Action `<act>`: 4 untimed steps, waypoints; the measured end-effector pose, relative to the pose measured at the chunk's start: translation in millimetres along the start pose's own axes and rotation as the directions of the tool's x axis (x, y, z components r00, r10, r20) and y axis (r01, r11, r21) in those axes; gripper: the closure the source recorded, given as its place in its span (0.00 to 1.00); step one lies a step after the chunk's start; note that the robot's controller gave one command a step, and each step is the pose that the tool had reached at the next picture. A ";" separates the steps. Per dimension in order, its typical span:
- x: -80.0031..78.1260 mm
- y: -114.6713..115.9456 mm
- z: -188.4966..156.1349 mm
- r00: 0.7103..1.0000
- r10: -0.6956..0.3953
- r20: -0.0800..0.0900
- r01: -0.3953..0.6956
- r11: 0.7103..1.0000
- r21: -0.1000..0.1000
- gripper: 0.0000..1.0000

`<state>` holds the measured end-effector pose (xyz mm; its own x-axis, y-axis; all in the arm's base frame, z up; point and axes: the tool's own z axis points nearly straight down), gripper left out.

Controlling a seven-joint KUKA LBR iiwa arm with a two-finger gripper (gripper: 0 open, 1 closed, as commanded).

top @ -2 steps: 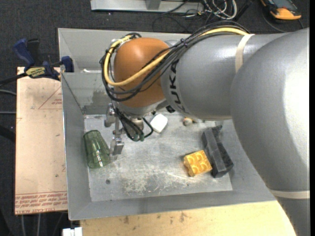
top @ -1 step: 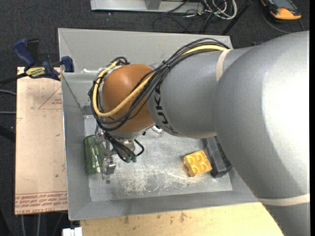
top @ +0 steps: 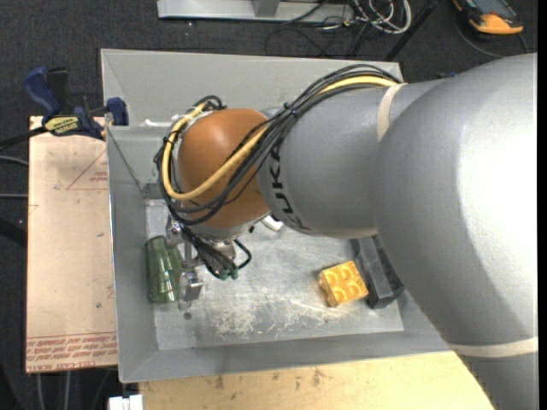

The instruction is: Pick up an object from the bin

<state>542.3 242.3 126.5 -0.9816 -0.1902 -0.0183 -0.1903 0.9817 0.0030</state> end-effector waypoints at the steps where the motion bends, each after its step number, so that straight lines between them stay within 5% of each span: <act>1: -37.7 -5.5 7.9 0.998 0.060 -0.014 -0.060 0.998 0.002 0.00; 2: -67.7 -16.9 -16.3 0.989 0.150 -0.018 -0.150 0.989 0.005 0.00; 3: -69.5 -12.0 -14.2 0.995 0.098 -0.006 -0.098 0.995 0.000 0.00; 4: -72.5 -13.2 -14.4 0.983 -0.181 0.002 0.181 0.983 0.001 0.00</act>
Offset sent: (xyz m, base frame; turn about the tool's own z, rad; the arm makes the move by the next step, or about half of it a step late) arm 0.0845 -0.0080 0.0415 0.1928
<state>615.7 243.0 142.2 -0.9309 -0.3647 -0.0209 -0.3647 0.9311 -0.0013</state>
